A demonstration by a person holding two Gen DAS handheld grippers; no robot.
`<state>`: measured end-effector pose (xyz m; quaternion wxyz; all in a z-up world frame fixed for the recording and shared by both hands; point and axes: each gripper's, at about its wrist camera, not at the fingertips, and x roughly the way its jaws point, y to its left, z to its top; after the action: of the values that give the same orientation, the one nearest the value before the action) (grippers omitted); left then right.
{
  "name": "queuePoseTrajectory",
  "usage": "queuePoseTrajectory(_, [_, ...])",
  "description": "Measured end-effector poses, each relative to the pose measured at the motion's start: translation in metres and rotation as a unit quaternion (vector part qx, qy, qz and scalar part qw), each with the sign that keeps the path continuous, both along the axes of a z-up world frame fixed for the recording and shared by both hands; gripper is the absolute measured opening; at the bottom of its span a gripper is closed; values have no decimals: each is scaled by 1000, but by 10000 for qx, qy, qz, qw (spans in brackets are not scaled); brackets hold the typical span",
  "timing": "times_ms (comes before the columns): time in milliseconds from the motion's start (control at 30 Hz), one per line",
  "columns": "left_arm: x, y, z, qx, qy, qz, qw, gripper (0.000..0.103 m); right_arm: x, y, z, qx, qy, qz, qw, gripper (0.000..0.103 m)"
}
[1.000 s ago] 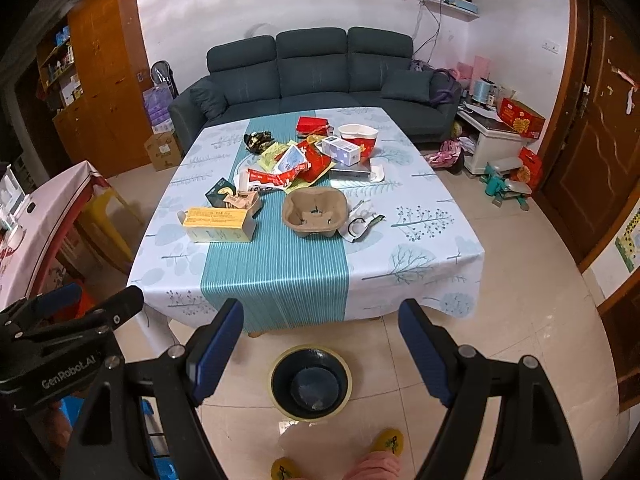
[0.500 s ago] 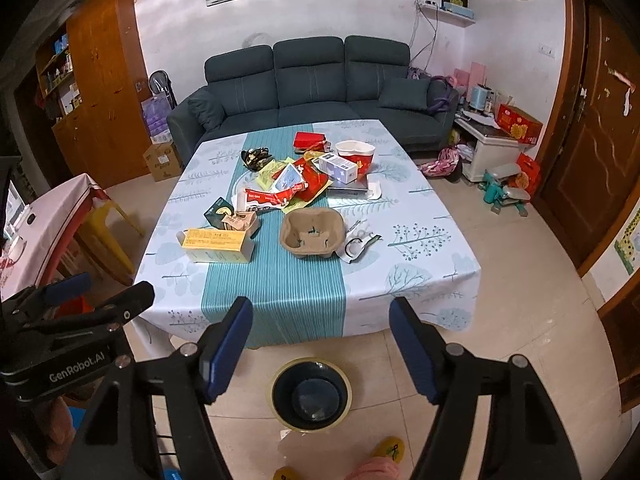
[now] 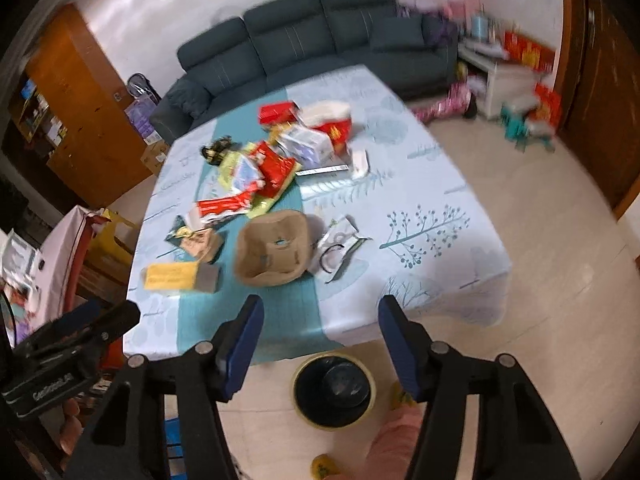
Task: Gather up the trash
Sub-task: 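Grasp the brown pulp cup carrier with the left gripper while the right gripper grasps a white wrapper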
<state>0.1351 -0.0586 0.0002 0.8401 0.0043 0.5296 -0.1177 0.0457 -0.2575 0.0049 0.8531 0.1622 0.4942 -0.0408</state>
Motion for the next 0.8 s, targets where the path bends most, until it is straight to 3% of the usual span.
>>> queuePoseTrajectory(300, [62, -40, -57, 0, 661, 367, 9971, 88, 86, -45, -95, 1053, 1145, 240, 9875, 51])
queuePoseTrajectory(433, [81, -43, -81, 38, 925, 668, 9935, 87, 111, -51, -127, 1918, 1506, 294, 9694, 51])
queuePoseTrajectory(533, [92, -38, -101, 2, 1127, 994, 9886, 87, 123, -54, -140, 2247, 1731, 222, 9587, 51])
queuePoseTrajectory(667, [100, -35, -118, -68, 1369, 1188, 9834, 77, 141, -56, -150, 2304, 1952, 165, 9532, 51])
queuePoseTrajectory(800, [105, -36, -128, -80, 1445, 1318, 9807, 75, 163, -50, -151, 2176, 1997, 235, 9551, 51])
